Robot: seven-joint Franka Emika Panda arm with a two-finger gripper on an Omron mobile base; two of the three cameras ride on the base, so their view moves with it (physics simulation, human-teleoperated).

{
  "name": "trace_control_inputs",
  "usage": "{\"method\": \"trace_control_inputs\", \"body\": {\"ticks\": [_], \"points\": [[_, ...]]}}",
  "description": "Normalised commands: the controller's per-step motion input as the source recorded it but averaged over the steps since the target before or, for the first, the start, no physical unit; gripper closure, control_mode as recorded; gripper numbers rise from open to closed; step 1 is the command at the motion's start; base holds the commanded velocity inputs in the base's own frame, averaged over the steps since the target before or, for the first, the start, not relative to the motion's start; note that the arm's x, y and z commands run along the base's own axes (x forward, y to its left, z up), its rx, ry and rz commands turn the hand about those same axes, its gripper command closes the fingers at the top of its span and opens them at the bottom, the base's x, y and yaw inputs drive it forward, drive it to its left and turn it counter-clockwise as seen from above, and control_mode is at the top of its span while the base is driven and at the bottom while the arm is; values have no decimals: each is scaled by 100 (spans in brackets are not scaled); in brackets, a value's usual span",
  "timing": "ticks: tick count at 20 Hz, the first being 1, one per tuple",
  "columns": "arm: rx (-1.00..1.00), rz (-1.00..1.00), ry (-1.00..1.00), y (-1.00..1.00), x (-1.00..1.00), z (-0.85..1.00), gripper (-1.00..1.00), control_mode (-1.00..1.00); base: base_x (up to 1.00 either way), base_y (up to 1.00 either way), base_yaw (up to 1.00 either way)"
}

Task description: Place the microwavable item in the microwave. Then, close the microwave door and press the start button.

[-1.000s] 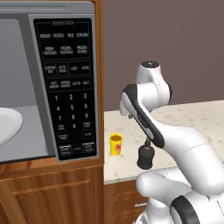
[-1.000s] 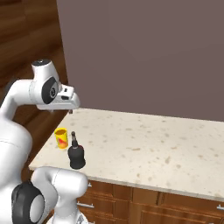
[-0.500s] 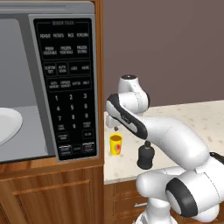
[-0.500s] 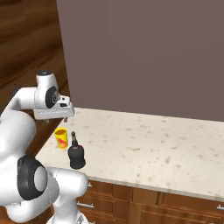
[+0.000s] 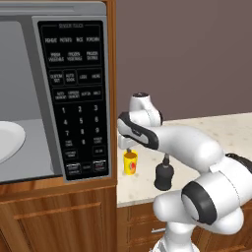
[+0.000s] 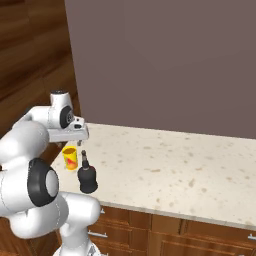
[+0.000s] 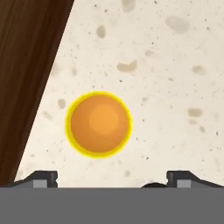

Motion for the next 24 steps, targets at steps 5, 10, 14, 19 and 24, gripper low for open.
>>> {"method": "trace_control_inputs", "body": {"ticks": [5,10,14,19,24], "points": [[0,-5,0,-12,47,-24,-100,-100,0,0,0],[0,-2,0,-2,28,-30,-100,-100,0,0,0],[0,0,0,-1,-4,-36,-100,-100,0,0,0],[0,0,0,-1,-11,-33,-100,-100,0,0,0],[0,0,0,0,0,-37,-100,-100,0,0,0]]}}
